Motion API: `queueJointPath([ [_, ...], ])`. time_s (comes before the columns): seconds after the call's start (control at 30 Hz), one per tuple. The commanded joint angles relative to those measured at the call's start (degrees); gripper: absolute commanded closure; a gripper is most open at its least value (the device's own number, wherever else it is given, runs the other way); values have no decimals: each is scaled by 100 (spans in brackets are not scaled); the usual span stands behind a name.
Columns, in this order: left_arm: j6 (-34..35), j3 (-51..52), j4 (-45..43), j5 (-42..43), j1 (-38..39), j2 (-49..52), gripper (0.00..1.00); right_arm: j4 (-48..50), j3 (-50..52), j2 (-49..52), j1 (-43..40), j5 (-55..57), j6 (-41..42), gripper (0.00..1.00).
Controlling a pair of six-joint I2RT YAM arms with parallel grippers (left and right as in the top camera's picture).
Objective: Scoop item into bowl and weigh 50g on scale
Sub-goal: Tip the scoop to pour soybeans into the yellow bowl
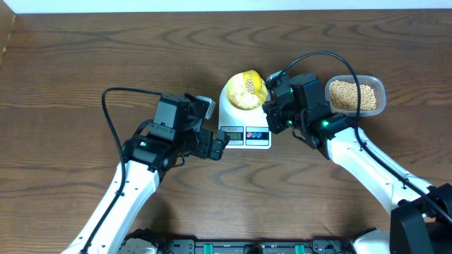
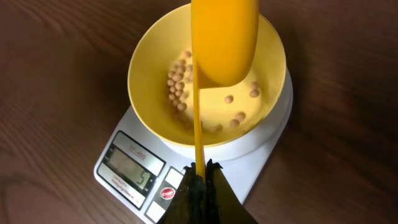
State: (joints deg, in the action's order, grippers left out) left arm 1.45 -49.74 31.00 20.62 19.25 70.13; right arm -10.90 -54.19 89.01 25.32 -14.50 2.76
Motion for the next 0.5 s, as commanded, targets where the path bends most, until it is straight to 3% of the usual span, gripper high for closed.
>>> queueJointPath([
  [0.0, -15, -9, -7, -57, 9, 24, 0, 9, -2, 24, 28, 68, -339, 99],
  [0.47, -15, -9, -7, -57, 9, 24, 0, -28, -17, 24, 28, 90, -868, 99],
])
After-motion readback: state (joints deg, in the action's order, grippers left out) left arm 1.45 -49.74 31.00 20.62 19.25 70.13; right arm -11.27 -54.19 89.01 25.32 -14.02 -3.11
